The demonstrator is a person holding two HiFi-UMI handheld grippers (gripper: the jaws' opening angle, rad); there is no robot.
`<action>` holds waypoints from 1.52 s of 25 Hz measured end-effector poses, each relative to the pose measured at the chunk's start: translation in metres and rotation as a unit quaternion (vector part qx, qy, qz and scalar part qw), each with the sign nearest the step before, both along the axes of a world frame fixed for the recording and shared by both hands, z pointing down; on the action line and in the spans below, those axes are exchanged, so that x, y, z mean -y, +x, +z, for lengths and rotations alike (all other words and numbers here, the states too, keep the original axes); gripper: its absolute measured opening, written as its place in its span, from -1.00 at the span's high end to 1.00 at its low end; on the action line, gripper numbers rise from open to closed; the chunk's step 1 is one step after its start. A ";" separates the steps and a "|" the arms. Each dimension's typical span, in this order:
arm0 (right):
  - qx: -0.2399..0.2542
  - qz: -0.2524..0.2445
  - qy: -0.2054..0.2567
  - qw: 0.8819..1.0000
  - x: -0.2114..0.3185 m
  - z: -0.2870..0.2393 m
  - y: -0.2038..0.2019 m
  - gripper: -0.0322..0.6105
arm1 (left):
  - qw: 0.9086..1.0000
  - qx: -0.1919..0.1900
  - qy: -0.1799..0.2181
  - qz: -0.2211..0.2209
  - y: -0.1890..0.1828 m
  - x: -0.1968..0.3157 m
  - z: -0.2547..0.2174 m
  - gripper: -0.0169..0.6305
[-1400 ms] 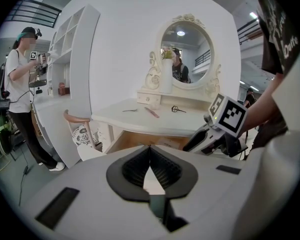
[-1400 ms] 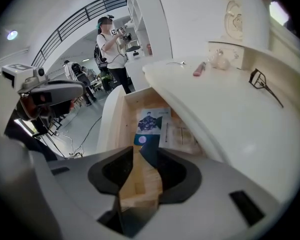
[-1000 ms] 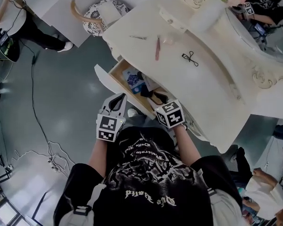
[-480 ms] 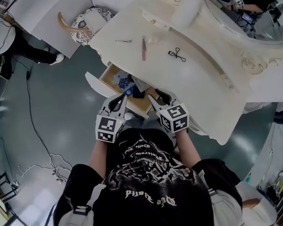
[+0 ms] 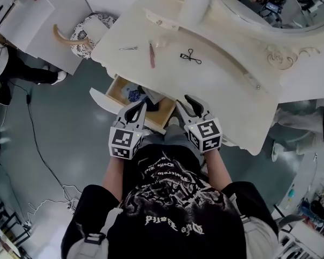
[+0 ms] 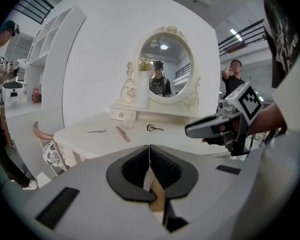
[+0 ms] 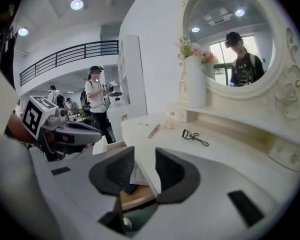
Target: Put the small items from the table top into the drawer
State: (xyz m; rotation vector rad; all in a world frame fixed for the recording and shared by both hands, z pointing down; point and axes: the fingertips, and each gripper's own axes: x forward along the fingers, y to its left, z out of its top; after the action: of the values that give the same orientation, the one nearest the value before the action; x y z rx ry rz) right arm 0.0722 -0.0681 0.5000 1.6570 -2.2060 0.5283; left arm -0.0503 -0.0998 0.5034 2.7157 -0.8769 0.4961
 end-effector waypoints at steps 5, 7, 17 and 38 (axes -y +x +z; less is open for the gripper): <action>-0.014 0.036 0.019 0.999 -0.006 -0.010 0.026 0.51 | 1.000 -0.011 0.004 0.008 0.014 0.003 -0.007 0.90; -0.021 0.047 0.025 0.998 -0.009 -0.014 0.035 0.55 | 1.000 -0.020 0.003 0.008 0.019 0.005 -0.012 0.90; -0.043 0.084 0.044 0.995 -0.019 -0.019 0.059 0.86 | 0.999 -0.033 0.021 0.021 0.038 0.009 -0.026 0.90; -0.064 0.087 0.054 0.993 -0.019 -0.021 0.056 0.87 | 0.999 -0.027 0.026 0.010 0.025 0.010 -0.024 0.90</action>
State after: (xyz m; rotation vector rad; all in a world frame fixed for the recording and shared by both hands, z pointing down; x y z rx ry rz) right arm 0.1282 -0.0488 0.4793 1.8939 -2.0435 0.3401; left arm -0.0257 -0.1101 0.4789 2.7732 -0.8600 0.4083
